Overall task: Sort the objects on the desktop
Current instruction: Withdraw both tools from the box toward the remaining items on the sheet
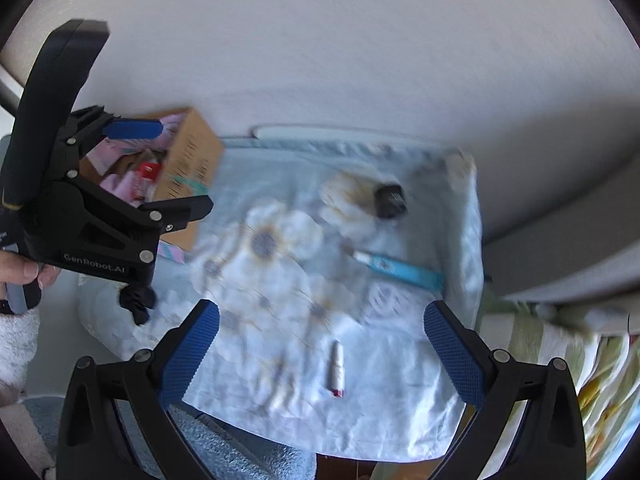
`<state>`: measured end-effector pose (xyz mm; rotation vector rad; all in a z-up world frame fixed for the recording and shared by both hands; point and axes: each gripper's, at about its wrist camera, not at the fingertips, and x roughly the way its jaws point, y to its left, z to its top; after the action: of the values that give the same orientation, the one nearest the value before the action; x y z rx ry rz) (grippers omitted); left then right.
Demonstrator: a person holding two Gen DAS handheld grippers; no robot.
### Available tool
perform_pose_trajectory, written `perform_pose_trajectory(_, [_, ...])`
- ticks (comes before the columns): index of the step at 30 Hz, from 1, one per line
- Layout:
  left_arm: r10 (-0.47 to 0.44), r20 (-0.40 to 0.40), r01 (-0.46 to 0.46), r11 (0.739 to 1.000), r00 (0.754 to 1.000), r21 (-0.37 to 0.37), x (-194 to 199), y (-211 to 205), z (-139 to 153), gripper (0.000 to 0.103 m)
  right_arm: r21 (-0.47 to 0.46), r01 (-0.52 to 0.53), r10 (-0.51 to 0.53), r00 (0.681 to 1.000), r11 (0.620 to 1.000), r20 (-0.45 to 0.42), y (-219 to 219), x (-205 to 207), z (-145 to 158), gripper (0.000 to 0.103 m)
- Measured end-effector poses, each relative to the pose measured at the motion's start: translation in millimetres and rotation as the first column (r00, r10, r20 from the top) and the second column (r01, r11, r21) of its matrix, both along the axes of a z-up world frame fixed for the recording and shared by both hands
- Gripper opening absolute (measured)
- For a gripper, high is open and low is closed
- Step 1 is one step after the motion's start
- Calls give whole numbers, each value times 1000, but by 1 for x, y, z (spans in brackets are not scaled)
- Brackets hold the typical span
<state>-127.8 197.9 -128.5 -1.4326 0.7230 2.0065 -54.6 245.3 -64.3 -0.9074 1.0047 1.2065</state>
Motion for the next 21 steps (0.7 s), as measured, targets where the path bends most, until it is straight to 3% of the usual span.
perform_pose_trajectory(10, [-80, 47, 78, 996, 996, 39, -8, 80, -63, 103, -37, 185, -184, 982, 982, 32, -37, 55, -56, 102])
perform_pose_trajectory(21, [-87, 68, 86, 996, 994, 18, -29, 114, -110, 103, -88, 241, -239, 971, 967, 34, -19, 76, -100, 102])
